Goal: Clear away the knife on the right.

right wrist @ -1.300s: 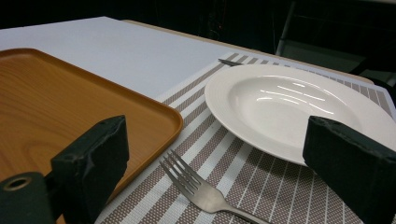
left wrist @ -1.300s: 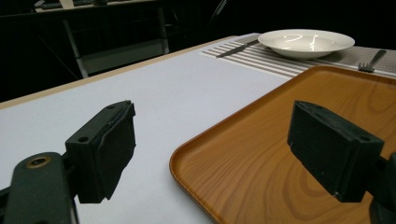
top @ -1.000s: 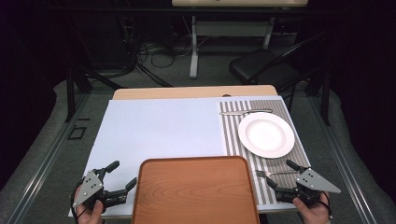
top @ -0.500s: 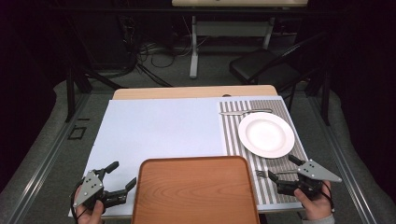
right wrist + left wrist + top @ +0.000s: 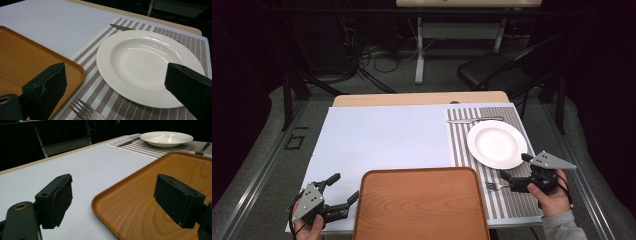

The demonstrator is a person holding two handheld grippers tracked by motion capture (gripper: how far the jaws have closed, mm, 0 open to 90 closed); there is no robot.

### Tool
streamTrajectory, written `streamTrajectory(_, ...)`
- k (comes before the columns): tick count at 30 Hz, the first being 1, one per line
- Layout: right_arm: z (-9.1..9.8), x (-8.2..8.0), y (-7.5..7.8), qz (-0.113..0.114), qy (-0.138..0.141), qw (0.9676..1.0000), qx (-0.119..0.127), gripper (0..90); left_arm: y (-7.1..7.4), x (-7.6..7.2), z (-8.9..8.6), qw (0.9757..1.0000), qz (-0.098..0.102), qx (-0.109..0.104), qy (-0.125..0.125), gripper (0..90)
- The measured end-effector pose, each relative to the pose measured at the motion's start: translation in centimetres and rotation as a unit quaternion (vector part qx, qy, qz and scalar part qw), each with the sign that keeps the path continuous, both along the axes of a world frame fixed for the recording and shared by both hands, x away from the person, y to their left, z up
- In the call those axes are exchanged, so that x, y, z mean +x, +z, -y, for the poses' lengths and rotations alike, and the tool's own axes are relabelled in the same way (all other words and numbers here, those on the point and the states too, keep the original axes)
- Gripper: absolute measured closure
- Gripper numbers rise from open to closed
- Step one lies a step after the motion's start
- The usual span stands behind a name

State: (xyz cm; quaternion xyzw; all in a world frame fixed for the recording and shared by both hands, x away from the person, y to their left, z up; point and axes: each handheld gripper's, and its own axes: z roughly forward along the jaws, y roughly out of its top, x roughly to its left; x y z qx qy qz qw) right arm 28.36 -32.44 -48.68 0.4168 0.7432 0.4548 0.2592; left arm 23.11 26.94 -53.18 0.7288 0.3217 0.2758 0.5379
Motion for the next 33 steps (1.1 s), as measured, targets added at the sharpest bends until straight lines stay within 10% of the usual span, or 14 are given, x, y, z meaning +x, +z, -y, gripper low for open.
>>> streamTrajectory(33, -1.5, 7.4, 3.4, -0.058, -0.006, 0.9972, -0.046, 0.0, -0.1, 0.0, 0.0, 1.0000, -0.005, 0.001, -0.005, 15.6)
